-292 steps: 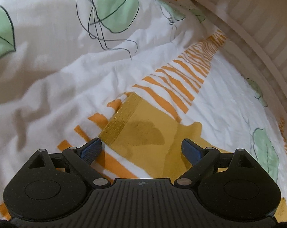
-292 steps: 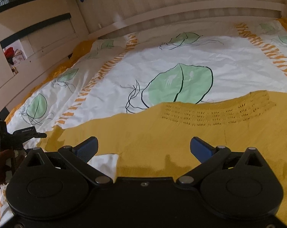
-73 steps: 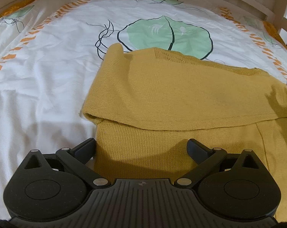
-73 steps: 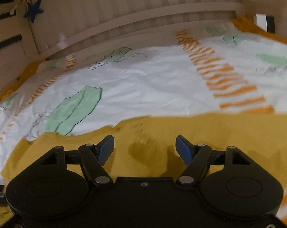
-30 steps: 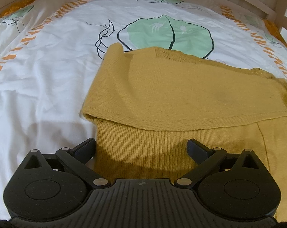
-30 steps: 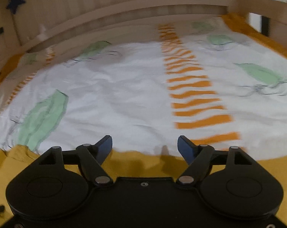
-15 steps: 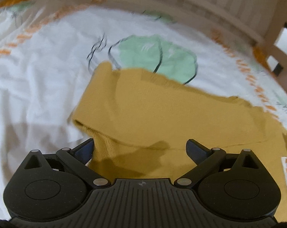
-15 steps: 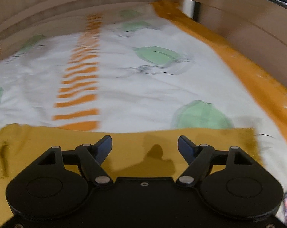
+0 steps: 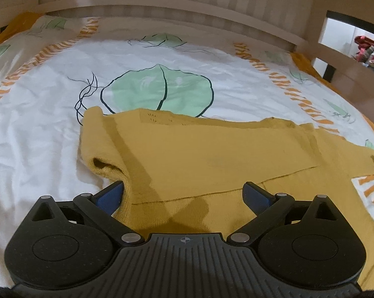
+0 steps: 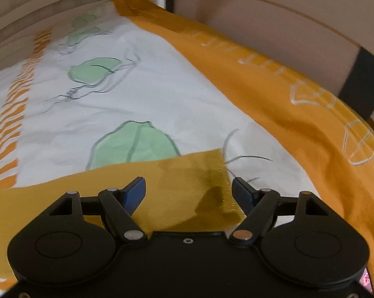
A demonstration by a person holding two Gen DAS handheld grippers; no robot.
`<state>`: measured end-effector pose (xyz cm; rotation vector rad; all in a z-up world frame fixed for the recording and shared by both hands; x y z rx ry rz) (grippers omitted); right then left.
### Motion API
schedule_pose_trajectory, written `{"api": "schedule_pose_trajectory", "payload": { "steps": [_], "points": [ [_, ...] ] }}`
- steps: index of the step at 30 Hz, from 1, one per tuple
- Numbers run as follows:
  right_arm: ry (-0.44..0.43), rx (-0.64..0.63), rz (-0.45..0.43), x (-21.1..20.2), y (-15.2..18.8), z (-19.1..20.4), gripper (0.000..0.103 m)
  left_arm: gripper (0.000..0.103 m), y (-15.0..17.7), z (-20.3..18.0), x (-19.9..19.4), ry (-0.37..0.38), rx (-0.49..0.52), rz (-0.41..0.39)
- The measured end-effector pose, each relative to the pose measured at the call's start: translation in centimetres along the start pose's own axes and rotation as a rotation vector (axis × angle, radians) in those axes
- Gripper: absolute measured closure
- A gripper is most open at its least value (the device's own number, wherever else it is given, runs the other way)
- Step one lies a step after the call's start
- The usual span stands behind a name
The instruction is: Fold small clothes
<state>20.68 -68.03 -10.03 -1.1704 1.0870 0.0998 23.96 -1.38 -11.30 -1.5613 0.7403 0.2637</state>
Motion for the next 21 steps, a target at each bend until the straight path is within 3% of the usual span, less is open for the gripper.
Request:
{"api": "schedule_pose_trajectory", "payload": {
  "steps": [10, 14, 18, 21],
  "points": [
    [-0.016, 0.113, 0.036, 2.9, 1.2, -2.1, 0.027, 0.002, 0.8, -0.3, 0.2, -0.011, 0.038, 0.007],
    [-0.035, 0.129, 0.043, 2.8, 1.4, -2.3, 0.087, 0.002, 0.8, -0.3, 0.3, -0.016, 0.043, 0.013],
    [-0.07, 0.08, 0.037, 1.2, 0.8, -1.1, 0.088, 0.002, 0.4, 0.1, 0.2, -0.013, 0.014, 0.021],
    [-0.143, 0.087, -0.006, -1.3, -0.4, 0.4, 0.088, 0.002, -0.1, 0.6, 0.1, -0.015, -0.015, 0.027]
  ]
}}
Point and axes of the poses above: each gripper's, at about its wrist camera, not at the fingertips, and x roughly the way its jaws point, z to its left, y to its underside, the point moved 2 cm from there along x, roughly the way its jaws point, and after that the axes turned 4 degrees about -z, right-handed, at the moved point
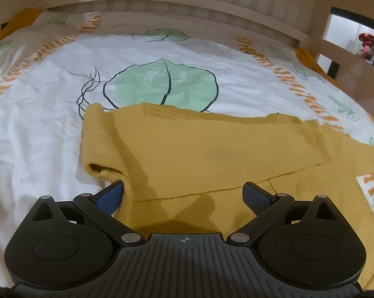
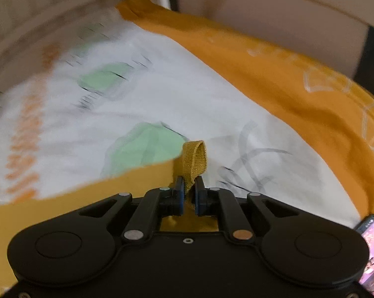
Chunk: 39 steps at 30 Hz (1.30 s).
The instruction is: Fold small clothes
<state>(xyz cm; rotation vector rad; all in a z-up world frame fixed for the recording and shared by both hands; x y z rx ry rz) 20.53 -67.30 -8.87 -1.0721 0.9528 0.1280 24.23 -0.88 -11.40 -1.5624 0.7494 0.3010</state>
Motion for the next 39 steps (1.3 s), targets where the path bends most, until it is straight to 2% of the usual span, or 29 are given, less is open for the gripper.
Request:
{"api": "schedule_pose_trajectory", "payload": {
  "steps": [6, 11, 18, 23, 29, 35, 39],
  "points": [
    [-0.215, -0.051, -0.079, -5.6, -2.3, 7.7, 0.088, 0.002, -0.7, 1.0, 0.0, -0.024, -0.047, 0.039],
    [-0.419, -0.086, -0.089, -9.4, -3.0, 16.4, 0.088, 0.002, -1.2, 1.6, -0.2, -0.045, -0.063, 0.066],
    [-0.693, -0.163, -0.039, -13.3, -0.5, 29.6, 0.088, 0.002, -2.4, 2.9, -1.3, -0.071, -0.094, 0.045],
    [-0.838, -0.216, 0.022, -14.7, 2.9, 37.6, 0.088, 0.002, -3.1, 3.9, -1.8, -0.078, -0.121, 0.05],
    [-0.921, -0.249, 0.126, -13.7, 7.9, 44.3, 0.088, 0.002, -3.5, 4.7, -2.1, -0.095, -0.125, 0.059],
    [-0.919, -0.341, 0.227, -12.0, 13.9, 49.1, 0.087, 0.002, -3.2, 5.1, -1.7, -0.097, -0.127, 0.091],
    [-0.931, -0.387, 0.31, -10.7, 17.0, 50.3, 0.079, 0.002, -3.1, 5.2, -1.5, -0.084, -0.13, 0.107]
  ]
}}
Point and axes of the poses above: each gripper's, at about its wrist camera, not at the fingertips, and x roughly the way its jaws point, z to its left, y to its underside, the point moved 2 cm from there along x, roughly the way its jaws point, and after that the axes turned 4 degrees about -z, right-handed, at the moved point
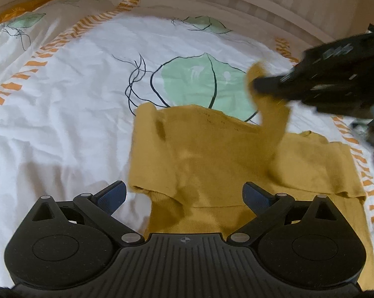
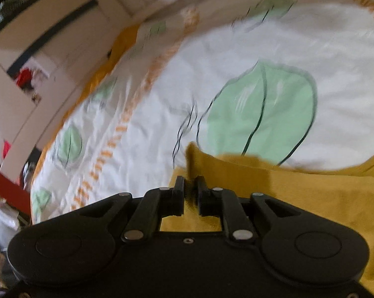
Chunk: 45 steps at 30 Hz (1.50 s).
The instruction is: Fold small clothes
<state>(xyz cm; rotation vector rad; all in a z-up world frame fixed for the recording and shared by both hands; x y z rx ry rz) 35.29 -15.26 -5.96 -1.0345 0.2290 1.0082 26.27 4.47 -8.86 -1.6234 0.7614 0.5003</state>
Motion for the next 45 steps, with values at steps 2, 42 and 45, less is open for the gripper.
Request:
{"api": "schedule_pose_trajectory", "payload": {
  "steps": [2, 42, 45],
  "points": [
    [-0.012, -0.002, 0.021, 0.7, 0.7, 0.2, 0.079, 0.002, 0.1, 0.0, 0.1, 0.001, 0.006, 0.002],
    [0.431, 0.008, -0.459, -16.9, 8.2, -13.9, 0.0, 0.015, 0.8, -2.2, 1.1, -0.008, 0.137, -0.127],
    [0.451, 0.004, -0.468, -17.4, 8.0, -14.1, 0.0, 0.016, -0.3, -2.9, 2.0, -0.004, 0.15, -0.113]
  ]
}}
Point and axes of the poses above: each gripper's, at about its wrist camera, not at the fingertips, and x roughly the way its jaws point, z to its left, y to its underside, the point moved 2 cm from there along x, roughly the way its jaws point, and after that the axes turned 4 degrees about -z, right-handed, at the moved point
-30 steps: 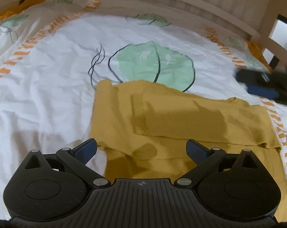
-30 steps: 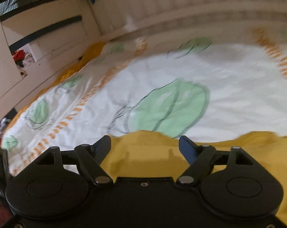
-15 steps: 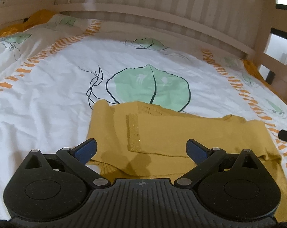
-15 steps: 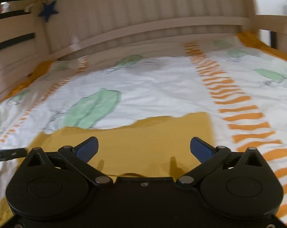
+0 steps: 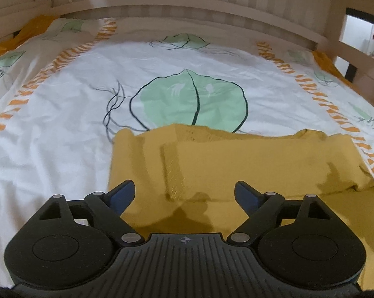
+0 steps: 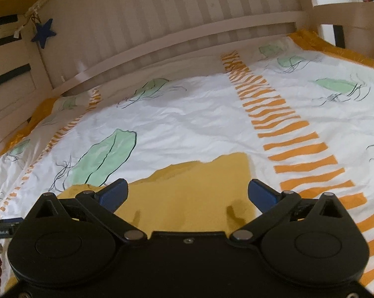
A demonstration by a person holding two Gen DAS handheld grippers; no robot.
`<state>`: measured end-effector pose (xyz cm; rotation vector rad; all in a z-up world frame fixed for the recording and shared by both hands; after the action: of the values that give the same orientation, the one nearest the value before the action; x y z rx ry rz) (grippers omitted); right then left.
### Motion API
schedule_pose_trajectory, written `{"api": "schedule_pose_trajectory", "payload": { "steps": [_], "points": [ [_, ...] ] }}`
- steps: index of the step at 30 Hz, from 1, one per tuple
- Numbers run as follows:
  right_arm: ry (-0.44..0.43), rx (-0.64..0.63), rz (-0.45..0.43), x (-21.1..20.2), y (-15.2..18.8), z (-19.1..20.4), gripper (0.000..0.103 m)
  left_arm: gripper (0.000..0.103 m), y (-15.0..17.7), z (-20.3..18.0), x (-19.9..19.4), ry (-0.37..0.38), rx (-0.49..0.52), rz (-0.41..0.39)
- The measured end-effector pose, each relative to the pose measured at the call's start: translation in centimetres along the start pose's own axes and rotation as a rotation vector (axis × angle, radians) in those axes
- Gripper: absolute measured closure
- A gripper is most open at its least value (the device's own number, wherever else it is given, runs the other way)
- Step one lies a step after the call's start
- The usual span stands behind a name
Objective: Fold small clothes
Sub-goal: 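Withdraw the right tool and move the left tool over the folded sweater, then close the left tool on the sweater hem and lift it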
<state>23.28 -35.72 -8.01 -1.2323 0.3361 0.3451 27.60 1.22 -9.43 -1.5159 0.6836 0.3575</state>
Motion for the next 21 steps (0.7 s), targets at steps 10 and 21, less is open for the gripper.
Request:
{"api": "schedule_pose_trajectory", "payload": {
  "steps": [10, 21],
  "points": [
    [0.049, 0.078, -0.017, -0.2, -1.0, -2.5, 0.0, 0.023, -1.5, 0.2, 5.1, 0.009, -0.113, 0.173],
    [0.112, 0.205, -0.025, -0.6, -1.6, -5.8, 0.0, 0.094, -3.5, -1.6, 4.7, 0.038, -0.154, 0.174]
  ]
}}
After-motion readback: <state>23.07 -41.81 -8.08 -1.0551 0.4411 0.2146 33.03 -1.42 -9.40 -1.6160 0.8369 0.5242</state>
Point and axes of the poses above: each gripper's, at about its wrist camera, not at the fingertips, and x roughly the way its jaws point, z to its left, y to its underside, the point moved 2 cm from there along x, roughly the way its jaws point, and after that the axes turned 4 degrees about -z, right-handed, at the moved point
